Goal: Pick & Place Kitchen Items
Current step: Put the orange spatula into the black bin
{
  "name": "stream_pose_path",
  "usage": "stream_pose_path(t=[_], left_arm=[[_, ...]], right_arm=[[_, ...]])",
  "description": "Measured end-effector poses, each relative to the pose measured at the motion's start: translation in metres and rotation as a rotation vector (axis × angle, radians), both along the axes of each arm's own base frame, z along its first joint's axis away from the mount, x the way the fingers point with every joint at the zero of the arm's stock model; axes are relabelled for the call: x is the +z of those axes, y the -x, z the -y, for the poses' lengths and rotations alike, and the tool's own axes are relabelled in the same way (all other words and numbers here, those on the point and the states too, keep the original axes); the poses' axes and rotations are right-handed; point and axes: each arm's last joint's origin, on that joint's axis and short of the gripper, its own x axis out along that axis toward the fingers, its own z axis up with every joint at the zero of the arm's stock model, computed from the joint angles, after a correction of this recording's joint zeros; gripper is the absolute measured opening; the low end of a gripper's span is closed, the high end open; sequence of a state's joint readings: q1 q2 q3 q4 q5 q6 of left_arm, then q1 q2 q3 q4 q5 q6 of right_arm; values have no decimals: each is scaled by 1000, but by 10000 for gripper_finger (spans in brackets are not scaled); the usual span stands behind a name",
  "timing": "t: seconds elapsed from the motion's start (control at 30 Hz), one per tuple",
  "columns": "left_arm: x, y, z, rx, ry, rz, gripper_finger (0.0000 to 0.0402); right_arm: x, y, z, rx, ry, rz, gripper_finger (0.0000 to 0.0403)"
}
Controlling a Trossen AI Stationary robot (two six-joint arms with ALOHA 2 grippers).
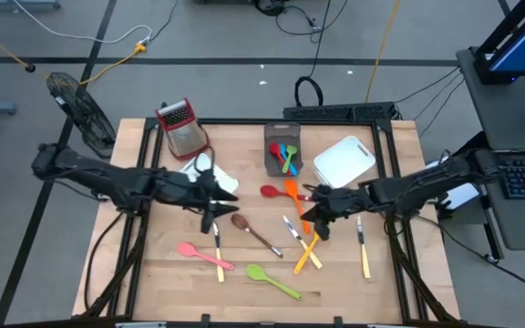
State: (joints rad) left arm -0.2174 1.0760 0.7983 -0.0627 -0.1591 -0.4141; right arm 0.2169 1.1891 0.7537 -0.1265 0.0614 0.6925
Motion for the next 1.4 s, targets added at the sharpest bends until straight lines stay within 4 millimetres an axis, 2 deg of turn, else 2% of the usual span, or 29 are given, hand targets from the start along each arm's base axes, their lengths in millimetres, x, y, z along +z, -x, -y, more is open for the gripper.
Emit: stream_pose_path(t=[0.2,0.4,0.6,0.77,0.87,1.07,1.23,1.4], left_arm=[[-7,32,0,13,-12,30,154],[-20,61,-4,5,-37,38,154],[-28,83,-7,-22,-45,90,154],[-34,99,-12,-24,-41,91,154],[-37,104,-14,-26,-48,70,154],[-37,111,-16,-30,-61,59,154],[-36,111,-16,-39,-85,63,154],[-37,111,-16,-43,-100,62,154]], right_arm=[[9,-27,-3,7,87,-145,4],[8,-46,-1,-18,111,-340,28],[2,-60,0,-59,81,-385,73],[-5,-59,3,-127,39,-444,122],[-7,-54,6,-182,17,-502,150],[-7,-55,7,-234,5,-497,187],[-11,-54,11,-282,-12,-524,194],[-30,-58,12,-308,-37,-599,194]])
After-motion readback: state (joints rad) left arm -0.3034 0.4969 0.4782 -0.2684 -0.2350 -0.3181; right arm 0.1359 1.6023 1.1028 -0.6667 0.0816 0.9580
